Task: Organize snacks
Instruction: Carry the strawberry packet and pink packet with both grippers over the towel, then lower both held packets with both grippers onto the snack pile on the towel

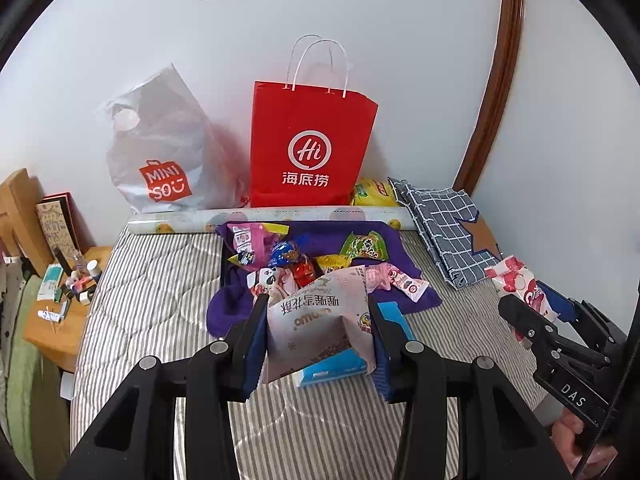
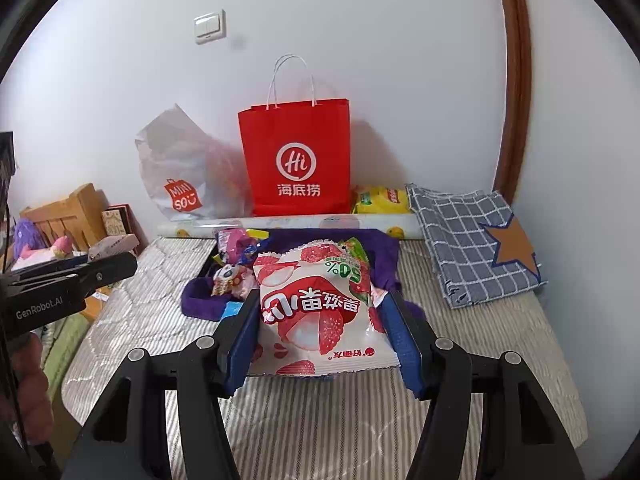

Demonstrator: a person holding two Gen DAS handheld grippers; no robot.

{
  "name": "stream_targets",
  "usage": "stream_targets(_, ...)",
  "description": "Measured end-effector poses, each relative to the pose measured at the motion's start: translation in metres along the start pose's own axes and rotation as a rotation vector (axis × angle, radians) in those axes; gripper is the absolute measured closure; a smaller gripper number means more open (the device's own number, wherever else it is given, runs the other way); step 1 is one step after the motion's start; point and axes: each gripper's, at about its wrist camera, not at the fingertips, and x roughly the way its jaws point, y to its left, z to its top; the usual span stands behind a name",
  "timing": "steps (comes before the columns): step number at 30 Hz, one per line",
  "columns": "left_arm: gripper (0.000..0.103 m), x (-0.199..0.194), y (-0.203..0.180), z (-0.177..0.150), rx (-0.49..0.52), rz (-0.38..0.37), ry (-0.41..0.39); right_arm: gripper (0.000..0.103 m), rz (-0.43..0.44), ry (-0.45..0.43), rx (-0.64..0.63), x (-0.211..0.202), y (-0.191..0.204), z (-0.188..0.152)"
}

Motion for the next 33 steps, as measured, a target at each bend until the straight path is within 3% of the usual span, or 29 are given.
stream_targets(33, 0.061, 0.030, 0.016, 0.037, -0.015, 0.013, 0.002, 0.043, 0.012, 0.002, -0.016, 0.038, 0.009, 0.042)
